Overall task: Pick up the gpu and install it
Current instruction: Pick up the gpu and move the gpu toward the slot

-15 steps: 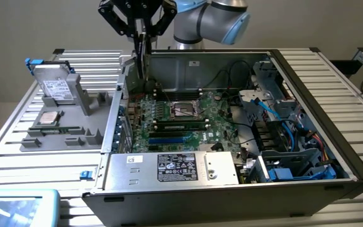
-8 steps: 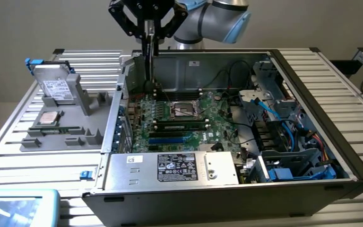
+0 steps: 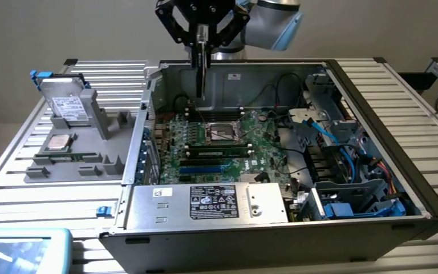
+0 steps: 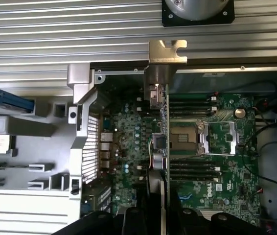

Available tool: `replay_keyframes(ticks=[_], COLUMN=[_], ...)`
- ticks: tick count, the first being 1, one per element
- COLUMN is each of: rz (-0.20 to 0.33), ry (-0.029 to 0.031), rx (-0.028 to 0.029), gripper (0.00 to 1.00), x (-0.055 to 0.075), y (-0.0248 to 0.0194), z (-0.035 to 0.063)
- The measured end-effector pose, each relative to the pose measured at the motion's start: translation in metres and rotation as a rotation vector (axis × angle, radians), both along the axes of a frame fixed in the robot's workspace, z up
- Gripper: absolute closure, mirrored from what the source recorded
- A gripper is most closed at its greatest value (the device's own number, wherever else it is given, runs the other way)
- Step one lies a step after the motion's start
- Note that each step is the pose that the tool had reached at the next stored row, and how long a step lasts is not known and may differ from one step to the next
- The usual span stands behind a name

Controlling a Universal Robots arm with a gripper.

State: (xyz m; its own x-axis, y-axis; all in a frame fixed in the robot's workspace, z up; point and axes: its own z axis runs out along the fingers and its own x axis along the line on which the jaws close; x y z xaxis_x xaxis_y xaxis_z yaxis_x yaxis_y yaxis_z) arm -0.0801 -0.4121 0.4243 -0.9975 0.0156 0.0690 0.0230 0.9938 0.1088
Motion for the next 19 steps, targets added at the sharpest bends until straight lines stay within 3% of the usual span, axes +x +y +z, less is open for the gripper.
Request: replay_keyframes(ticks=[6, 12, 19], rz=[0.000, 0.000, 0.000], ry=[0.0076, 0.0080, 0.0080], rx=[-0.0048, -0.0101, -0.0125], gripper=[0.72, 0.72, 0.72], x=[0.027, 0.054, 0.083], y=[0.0000, 0.0000, 0.0000], z=[-0.0009, -0.0019, -0.0030])
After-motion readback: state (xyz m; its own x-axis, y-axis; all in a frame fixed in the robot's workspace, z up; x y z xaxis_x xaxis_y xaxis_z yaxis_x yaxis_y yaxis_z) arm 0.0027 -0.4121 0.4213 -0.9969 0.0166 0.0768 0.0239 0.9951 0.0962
